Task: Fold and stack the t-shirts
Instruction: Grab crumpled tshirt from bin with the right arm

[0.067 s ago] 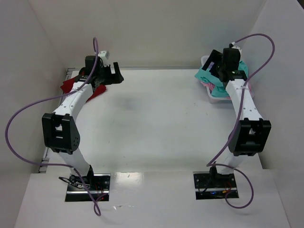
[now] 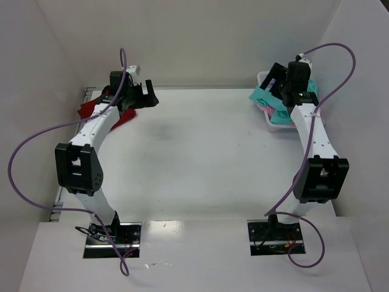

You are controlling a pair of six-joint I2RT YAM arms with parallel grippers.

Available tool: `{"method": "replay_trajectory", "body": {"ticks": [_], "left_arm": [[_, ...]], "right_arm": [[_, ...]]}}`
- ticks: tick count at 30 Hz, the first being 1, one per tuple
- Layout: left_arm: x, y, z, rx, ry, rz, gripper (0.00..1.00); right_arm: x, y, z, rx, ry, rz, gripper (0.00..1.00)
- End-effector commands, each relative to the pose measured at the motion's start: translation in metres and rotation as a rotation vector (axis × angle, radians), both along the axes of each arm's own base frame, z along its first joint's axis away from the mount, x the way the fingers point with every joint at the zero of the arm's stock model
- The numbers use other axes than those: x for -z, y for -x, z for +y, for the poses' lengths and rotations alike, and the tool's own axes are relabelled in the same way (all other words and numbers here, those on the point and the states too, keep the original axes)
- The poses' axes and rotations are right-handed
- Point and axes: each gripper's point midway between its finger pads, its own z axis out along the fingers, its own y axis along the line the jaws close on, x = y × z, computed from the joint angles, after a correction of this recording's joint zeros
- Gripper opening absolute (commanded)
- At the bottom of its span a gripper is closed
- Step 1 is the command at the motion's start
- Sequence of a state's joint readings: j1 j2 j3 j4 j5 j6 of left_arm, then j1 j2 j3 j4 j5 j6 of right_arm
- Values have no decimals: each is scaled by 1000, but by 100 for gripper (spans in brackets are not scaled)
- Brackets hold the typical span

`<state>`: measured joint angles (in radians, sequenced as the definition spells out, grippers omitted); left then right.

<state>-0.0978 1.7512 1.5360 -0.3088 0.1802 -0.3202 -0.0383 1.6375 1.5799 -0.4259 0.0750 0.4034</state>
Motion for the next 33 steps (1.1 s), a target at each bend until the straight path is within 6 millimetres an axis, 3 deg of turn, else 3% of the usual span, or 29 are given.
{"method": "replay_trajectory", "body": {"ticks": [1,4,7,10,12,13,16,17,18,19,22,25,30,33], "left_arm": [[-20,-5,-5,0,31,-15,100],[-18,0,0,-10,0,-1,100],[-18,7,5,-21,-20,11,100],[-29,5,6,-29,-22,-14,100],[-35,3,11,-51,-37,-14,100],[-29,2,13,-61,-47,9,100],[-28,2,15,-69,-54,19,100],[-28,2,15,-69,-54,19,100],[-27,1,16,-77,-59,19,100],[-23,0,16,-77,-61,28,100],[-16,3,9,-50,-31,44,100],[-10,4,4,-26,-15,48,100],[-1,3,13,-49,-36,65,100],[6,3,17,-45,-40,83,100]], "right_arm": [[-39,17,-1,-12,-20,-114,100],[-32,13,14,-150,24,-112,100],[-13,7,-6,-85,54,-33,100],[-4,4,-11,-71,74,-11,100],[-12,-5,-28,14,71,-24,100],[-6,-8,-39,41,61,-6,100],[-17,-20,-47,54,42,-35,100],[-17,-23,-50,82,26,-39,100],[-5,-28,-57,100,28,-9,100],[-11,-33,-63,130,44,-23,100],[16,-41,-84,202,83,79,100],[42,-40,-122,293,84,156,100],[70,-36,-147,366,72,208,100],[89,-32,-148,371,74,264,100]]}}
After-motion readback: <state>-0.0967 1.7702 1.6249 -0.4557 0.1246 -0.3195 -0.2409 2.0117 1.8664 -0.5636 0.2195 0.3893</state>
